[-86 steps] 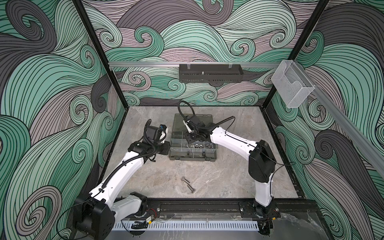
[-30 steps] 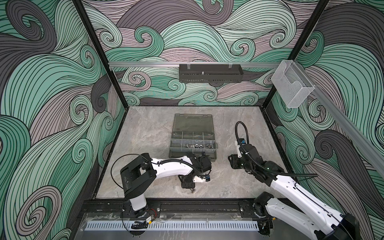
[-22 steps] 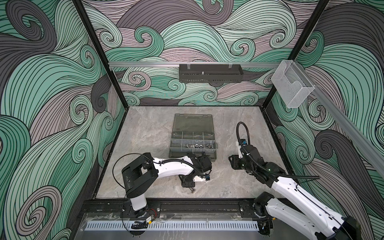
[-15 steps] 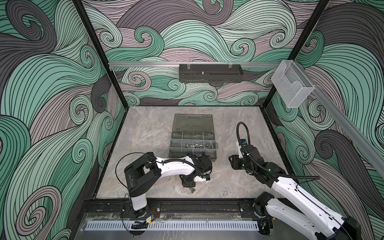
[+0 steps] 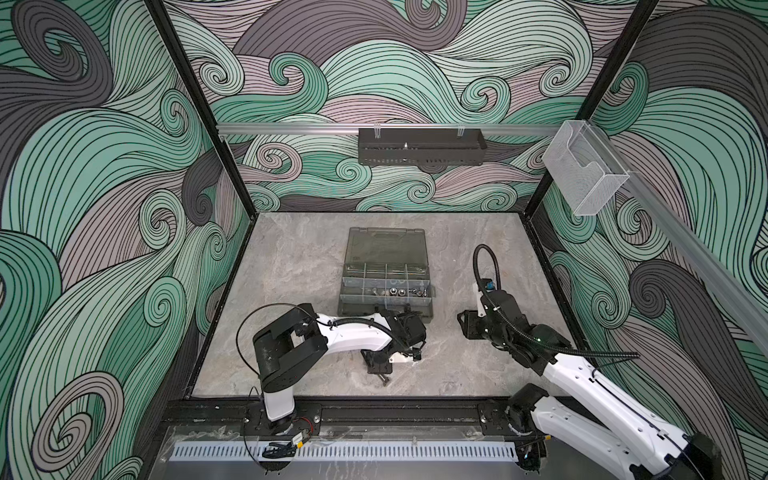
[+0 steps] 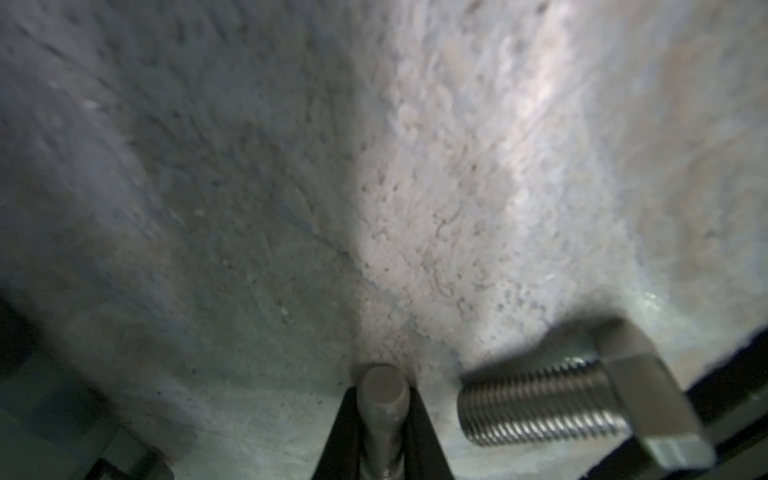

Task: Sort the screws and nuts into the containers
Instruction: 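Grasp a silver hex bolt with the left gripper while the right gripper withdraws, then carry the bolt with the left gripper into the bolt compartment and open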

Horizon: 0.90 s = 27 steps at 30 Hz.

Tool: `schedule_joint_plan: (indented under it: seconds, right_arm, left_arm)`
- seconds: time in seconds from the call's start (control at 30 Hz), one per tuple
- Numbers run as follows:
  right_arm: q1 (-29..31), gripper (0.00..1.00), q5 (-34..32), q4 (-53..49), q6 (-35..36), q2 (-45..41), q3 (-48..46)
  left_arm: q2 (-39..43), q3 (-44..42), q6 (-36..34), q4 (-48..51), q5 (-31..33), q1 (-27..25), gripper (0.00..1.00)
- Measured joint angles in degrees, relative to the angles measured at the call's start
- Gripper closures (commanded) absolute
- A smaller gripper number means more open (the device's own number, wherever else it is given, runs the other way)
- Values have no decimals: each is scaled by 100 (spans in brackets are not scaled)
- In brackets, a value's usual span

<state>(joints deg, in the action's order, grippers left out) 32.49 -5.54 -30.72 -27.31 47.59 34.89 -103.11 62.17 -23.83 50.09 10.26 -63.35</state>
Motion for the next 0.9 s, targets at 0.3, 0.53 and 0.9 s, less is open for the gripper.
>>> schedule_joint_plan:
  seconds: [0.3,0.53,0.9]
  right_arm:
    - [0,57,2,-20,-22,-68,-20]
    - [-7,58,2,-46,-39,-125,-87]
    - [-11,58,44,-50,-140,-201,-90]
  left_arm:
    - [24,28,190,-140,2,127,87]
    - [463,184,487,-234,-90,605,87]
    - [798,1290,942,-667,-280,2149,87]
